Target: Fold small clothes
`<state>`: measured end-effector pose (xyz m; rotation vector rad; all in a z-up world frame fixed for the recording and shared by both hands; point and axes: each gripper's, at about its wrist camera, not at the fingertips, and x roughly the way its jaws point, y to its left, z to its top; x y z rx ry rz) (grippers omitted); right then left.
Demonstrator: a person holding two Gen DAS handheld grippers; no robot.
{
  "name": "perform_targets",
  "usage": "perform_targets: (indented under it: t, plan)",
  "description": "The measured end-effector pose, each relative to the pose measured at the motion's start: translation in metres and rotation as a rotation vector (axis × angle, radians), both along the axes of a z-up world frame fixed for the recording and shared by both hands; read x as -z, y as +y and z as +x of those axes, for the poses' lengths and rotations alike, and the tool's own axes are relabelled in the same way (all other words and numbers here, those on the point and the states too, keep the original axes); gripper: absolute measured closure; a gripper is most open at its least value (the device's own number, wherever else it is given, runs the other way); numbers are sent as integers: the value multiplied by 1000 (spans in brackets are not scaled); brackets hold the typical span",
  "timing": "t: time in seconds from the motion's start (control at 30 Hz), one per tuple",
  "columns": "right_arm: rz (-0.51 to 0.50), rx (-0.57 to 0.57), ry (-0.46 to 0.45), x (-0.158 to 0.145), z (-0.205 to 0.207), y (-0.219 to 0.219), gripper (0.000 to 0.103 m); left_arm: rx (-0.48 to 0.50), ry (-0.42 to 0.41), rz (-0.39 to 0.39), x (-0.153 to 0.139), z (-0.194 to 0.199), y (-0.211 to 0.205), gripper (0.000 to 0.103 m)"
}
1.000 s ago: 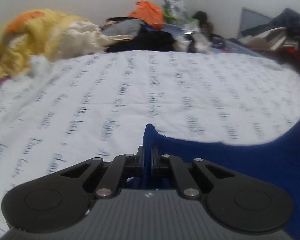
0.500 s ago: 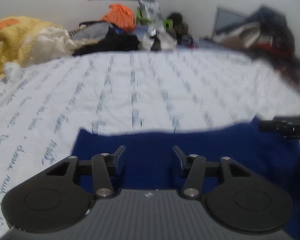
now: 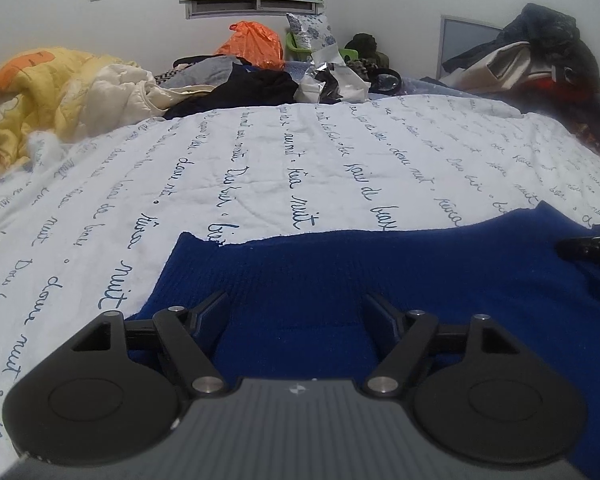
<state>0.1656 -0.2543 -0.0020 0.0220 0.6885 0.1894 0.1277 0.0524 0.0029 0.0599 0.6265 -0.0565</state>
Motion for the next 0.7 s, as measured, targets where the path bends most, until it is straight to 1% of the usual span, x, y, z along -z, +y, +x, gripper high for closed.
perform_targets:
  t: [0.13, 0.43, 0.53, 0.7]
  plan:
    - [-2, 8, -4, -2, -2, -2, 6, -9, -2, 2, -4, -6, 0, 25]
    - [4, 13, -4, -1, -2, -4, 6, -13, -3, -1, -5, -7, 0, 25]
    - [1, 23, -4, -1, -3, -5, 6, -25, -2, 3, -4, -7, 1, 22]
    - [2, 33, -4, -2, -3, -7, 6, -32, 1, 2, -5, -8, 1, 19]
